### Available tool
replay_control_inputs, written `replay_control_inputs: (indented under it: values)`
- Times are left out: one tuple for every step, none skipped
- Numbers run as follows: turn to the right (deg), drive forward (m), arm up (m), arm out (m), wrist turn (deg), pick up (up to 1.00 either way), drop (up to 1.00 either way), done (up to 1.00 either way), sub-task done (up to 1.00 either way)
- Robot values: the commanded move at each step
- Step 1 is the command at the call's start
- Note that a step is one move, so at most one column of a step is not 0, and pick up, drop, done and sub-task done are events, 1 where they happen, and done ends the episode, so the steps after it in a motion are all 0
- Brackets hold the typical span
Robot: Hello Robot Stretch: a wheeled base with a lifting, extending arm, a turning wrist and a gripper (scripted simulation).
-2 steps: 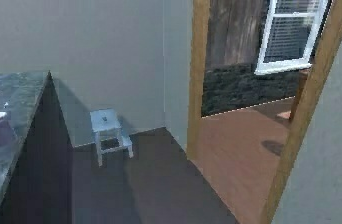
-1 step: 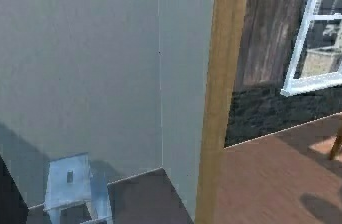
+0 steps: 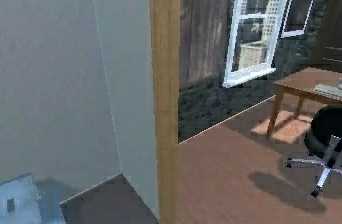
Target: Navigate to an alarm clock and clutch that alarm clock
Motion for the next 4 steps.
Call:
replay_control_inputs:
  values:
    - [0.0,0.40,0.00,0.00,0.0,0.00,0.00,0.00,0.00]
    - [45.0,0.00,0.00,0.00,0.0,0.00,0.00,0.00,0.00]
    - [27.0,0.00,0.00,0.00,0.0,0.00,0.00,0.00,0.00]
    - [0.0,1.00,0.00,0.00,0.0,0.00,0.00,0.00,0.00]
